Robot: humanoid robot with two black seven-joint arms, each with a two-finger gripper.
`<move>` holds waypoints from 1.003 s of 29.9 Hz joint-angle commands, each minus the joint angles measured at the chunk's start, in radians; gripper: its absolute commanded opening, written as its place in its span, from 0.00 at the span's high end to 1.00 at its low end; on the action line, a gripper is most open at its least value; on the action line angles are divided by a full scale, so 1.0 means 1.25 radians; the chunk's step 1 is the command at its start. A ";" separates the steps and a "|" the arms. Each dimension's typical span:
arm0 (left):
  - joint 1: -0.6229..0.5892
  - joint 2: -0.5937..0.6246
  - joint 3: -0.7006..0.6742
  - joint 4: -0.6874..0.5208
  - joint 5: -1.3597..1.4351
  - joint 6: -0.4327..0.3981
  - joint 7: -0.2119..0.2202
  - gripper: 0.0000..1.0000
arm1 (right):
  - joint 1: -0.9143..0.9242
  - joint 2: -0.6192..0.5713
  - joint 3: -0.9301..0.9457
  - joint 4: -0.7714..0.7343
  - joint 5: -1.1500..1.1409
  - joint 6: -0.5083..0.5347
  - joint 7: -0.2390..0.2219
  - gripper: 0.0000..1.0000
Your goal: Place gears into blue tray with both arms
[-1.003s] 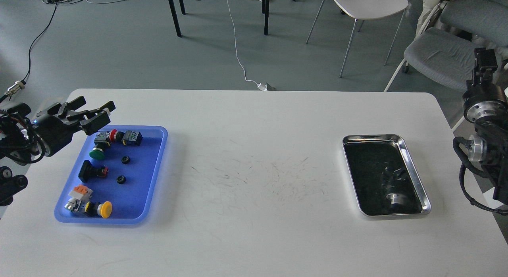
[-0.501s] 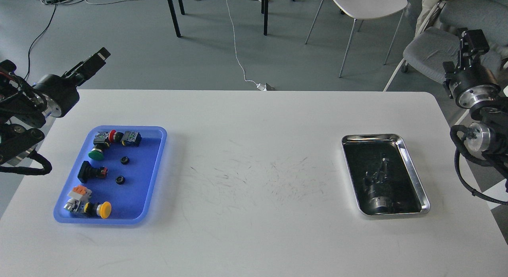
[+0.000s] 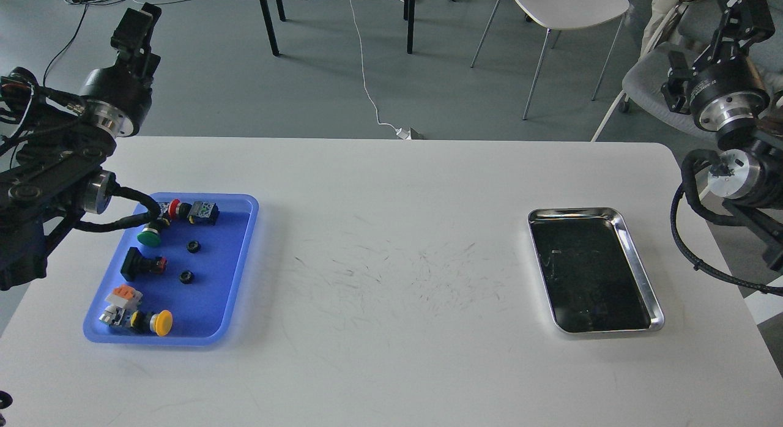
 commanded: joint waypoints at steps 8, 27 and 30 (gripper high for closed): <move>-0.001 -0.077 -0.076 0.038 -0.155 -0.077 0.040 0.01 | -0.001 0.060 0.047 0.001 0.089 0.001 -0.035 0.01; 0.021 -0.125 -0.094 0.017 -0.297 -0.295 0.236 0.01 | -0.032 0.133 0.043 -0.011 0.130 0.047 -0.053 0.01; 0.046 -0.151 -0.091 0.010 -0.285 -0.302 0.234 0.01 | -0.049 0.133 0.041 -0.015 0.127 0.065 -0.052 0.01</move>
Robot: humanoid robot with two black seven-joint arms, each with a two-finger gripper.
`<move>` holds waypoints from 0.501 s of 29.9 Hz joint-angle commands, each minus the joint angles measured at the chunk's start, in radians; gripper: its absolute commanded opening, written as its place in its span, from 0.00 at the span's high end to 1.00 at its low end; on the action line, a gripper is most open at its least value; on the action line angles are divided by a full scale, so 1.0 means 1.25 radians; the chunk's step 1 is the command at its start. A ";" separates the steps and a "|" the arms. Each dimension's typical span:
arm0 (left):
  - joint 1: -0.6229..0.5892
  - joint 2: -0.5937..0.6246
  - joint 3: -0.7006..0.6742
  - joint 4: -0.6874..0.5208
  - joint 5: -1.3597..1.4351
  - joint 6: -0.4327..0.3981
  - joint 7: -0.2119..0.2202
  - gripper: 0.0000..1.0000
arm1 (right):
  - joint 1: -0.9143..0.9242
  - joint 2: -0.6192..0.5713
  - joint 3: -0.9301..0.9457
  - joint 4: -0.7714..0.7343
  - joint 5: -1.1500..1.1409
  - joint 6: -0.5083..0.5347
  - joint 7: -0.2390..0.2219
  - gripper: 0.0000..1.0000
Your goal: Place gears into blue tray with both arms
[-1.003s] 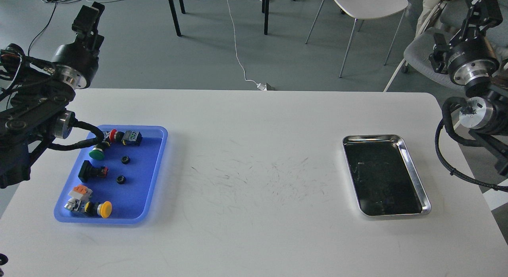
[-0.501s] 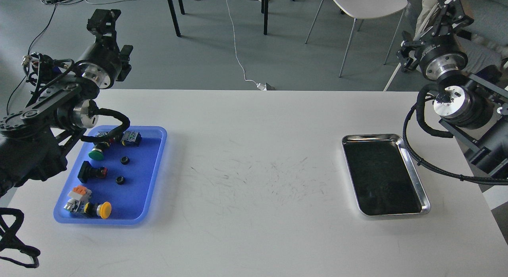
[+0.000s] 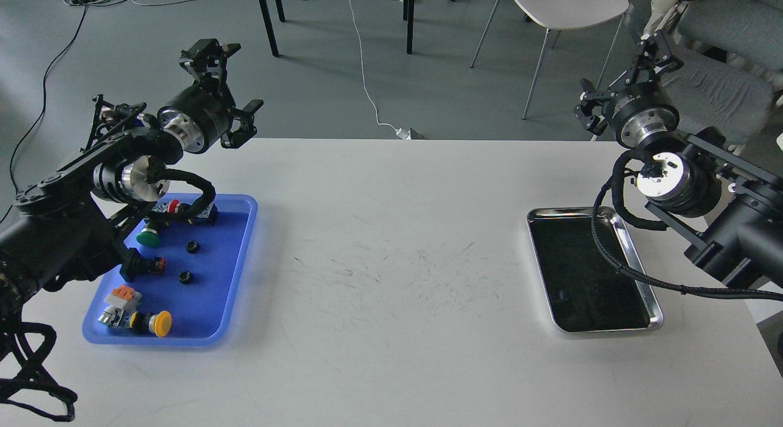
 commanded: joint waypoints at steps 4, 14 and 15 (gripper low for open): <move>0.025 -0.042 -0.002 -0.008 0.034 -0.017 -0.002 0.01 | -0.040 0.000 -0.001 -0.009 -0.006 0.080 0.002 0.01; 0.024 -0.029 0.008 -0.001 0.048 0.026 -0.006 0.01 | -0.056 -0.027 0.010 -0.001 -0.022 0.096 0.002 0.01; 0.023 -0.022 0.004 -0.001 0.055 0.025 -0.007 0.01 | -0.054 -0.029 0.010 -0.004 -0.022 0.096 0.002 0.01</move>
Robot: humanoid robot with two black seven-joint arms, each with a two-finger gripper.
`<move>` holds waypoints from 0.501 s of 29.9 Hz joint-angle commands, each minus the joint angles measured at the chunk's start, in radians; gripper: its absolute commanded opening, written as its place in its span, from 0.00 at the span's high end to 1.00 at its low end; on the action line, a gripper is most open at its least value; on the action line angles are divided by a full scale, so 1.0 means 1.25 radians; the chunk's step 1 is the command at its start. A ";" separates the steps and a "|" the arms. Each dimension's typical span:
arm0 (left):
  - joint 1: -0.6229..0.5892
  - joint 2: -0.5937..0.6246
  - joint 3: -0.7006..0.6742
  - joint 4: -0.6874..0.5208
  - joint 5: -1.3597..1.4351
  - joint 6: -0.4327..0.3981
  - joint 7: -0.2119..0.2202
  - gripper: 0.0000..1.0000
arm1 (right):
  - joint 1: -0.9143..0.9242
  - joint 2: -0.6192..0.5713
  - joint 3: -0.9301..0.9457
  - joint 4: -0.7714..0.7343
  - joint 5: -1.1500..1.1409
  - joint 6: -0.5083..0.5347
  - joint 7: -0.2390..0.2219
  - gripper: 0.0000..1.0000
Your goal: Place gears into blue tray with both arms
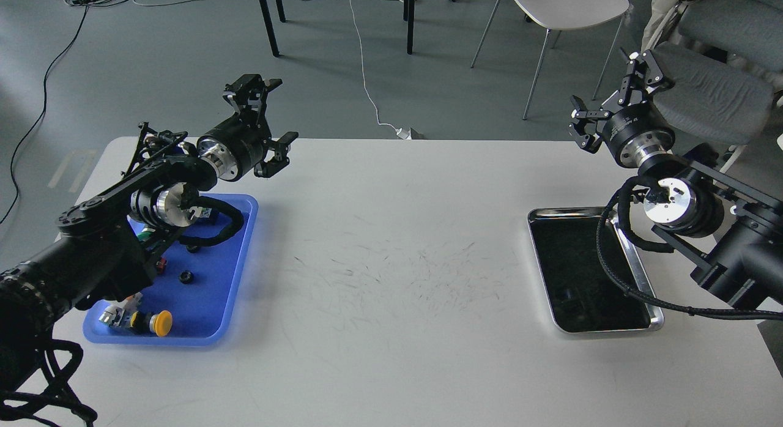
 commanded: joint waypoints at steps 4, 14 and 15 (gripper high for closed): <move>-0.009 0.029 -0.010 -0.004 0.019 0.002 -0.010 0.01 | 0.013 -0.002 0.005 -0.004 -0.008 -0.006 0.002 0.01; -0.045 0.022 -0.011 0.017 0.021 -0.009 -0.020 0.01 | 0.042 0.003 0.005 -0.051 -0.030 -0.014 0.002 0.01; -0.046 0.022 -0.011 0.018 0.021 -0.009 -0.020 0.01 | 0.043 0.003 0.005 -0.049 -0.033 -0.011 0.002 0.01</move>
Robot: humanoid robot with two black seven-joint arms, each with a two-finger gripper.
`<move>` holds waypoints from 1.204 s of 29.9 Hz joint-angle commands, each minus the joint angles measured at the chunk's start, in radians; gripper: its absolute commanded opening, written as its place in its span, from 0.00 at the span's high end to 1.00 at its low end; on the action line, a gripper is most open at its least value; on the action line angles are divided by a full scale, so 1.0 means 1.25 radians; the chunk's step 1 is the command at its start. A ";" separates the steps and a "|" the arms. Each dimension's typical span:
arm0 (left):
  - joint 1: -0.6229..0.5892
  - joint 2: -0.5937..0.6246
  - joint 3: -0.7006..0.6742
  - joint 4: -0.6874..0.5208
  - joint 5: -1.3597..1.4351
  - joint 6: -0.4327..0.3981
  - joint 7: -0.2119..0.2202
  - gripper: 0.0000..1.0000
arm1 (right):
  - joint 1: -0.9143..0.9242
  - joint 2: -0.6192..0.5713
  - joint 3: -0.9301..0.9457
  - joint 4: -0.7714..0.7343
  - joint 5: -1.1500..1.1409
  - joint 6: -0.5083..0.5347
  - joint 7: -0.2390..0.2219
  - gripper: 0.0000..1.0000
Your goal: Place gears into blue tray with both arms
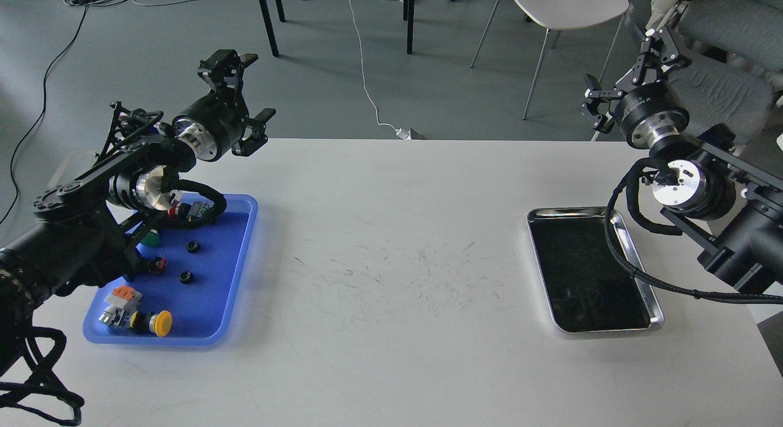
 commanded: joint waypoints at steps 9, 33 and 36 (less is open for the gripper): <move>-0.007 -0.030 0.000 0.033 -0.001 0.003 -0.031 0.01 | 0.021 0.004 -0.007 -0.003 -0.048 0.012 -0.001 0.01; 0.005 -0.025 -0.058 0.044 -0.010 0.023 -0.027 0.01 | 0.023 0.038 0.023 -0.002 -0.048 0.003 0.000 0.01; 0.010 -0.027 -0.070 0.055 -0.011 0.025 -0.030 0.01 | 0.021 0.038 0.038 0.001 -0.048 0.005 -0.001 0.01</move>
